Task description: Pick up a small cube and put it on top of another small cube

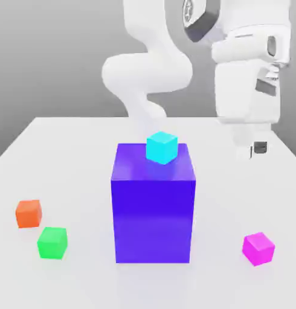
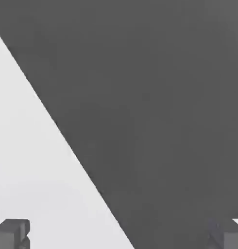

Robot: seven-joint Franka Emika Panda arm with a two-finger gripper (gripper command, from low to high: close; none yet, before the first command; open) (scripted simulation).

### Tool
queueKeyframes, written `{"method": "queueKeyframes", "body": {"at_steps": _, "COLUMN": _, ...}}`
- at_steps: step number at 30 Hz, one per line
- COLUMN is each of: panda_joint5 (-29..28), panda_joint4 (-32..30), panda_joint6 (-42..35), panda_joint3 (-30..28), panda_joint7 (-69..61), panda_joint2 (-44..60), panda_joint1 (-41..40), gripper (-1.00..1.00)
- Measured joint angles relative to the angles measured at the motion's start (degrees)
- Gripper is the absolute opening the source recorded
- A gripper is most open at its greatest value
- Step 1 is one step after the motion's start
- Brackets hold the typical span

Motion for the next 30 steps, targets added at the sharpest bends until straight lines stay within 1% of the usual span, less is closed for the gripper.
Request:
{"method": "queueKeyframes", "body": {"at_steps": 6, "panda_joint5": 1.33, "panda_joint4": -3.92, "panda_joint6": 6.22, "panda_joint3": 3.01, "panda_joint7": -17.5, "panda_joint2": 12.07, "panda_joint1": 5.47, "gripper": 0.0}}
{"method": "queueKeyframes", "body": {"at_steps": 9, "panda_joint5": 2.27, "panda_joint4": -5.71, "panda_joint6": 9.43, "panda_joint3": 6.16, "panda_joint7": -26.01, "panda_joint2": 18.01, "panda_joint1": 5.35, "gripper": 0.0}}
{"method": "queueKeyframes", "body": {"at_steps": 11, "panda_joint5": 0.89, "panda_joint4": -5.5, "panda_joint6": 12.31, "panda_joint3": 6.2, "panda_joint7": -26.68, "panda_joint2": 22.14, "panda_joint1": 5.67, "gripper": 0.0}}
{"method": "queueKeyframes", "body": {"at_steps": 14, "panda_joint5": -1.8, "panda_joint4": -4.37, "panda_joint6": 17.13, "panda_joint3": 3.25, "panda_joint7": -25.16, "panda_joint2": 28.4, "panda_joint1": 8.21, "gripper": 0.0}}
{"method": "queueKeyframes", "body": {"at_steps": 15, "panda_joint5": -2.65, "panda_joint4": -4.0, "panda_joint6": 18.57, "panda_joint3": 2.22, "panda_joint7": -24.58, "panda_joint2": 30.25, "panda_joint1": 9.07, "gripper": -1.0}}
{"method": "queueKeyframes", "body": {"at_steps": 22, "panda_joint5": -2.87, "panda_joint4": -3.94, "panda_joint6": 18.74, "panda_joint3": 2.0, "panda_joint7": -24.39, "panda_joint2": 30.59, "panda_joint1": 9.27, "gripper": -1.0}}
{"method": "queueKeyframes", "body": {"at_steps": 27, "panda_joint5": 2.09, "panda_joint4": -5.87, "panda_joint6": 11.69, "panda_joint3": 5.74, "panda_joint7": -28.16, "panda_joint2": 21.53, "panda_joint1": 6.6, "gripper": -1.0}}
{"method": "queueKeyframes", "body": {"at_steps": 28, "panda_joint5": 2.94, "panda_joint4": -5.82, "panda_joint6": 10.97, "panda_joint3": 5.91, "panda_joint7": -28.39, "panda_joint2": 20.09, "panda_joint1": 6.31, "gripper": -1.0}}
{"method": "queueKeyframes", "body": {"at_steps": 30, "panda_joint5": 3.98, "panda_joint4": -5.39, "panda_joint6": 10.63, "panda_joint3": 3.84, "panda_joint7": -25.76, "panda_joint2": 18.12, "panda_joint1": 5.19, "gripper": -1.0}}
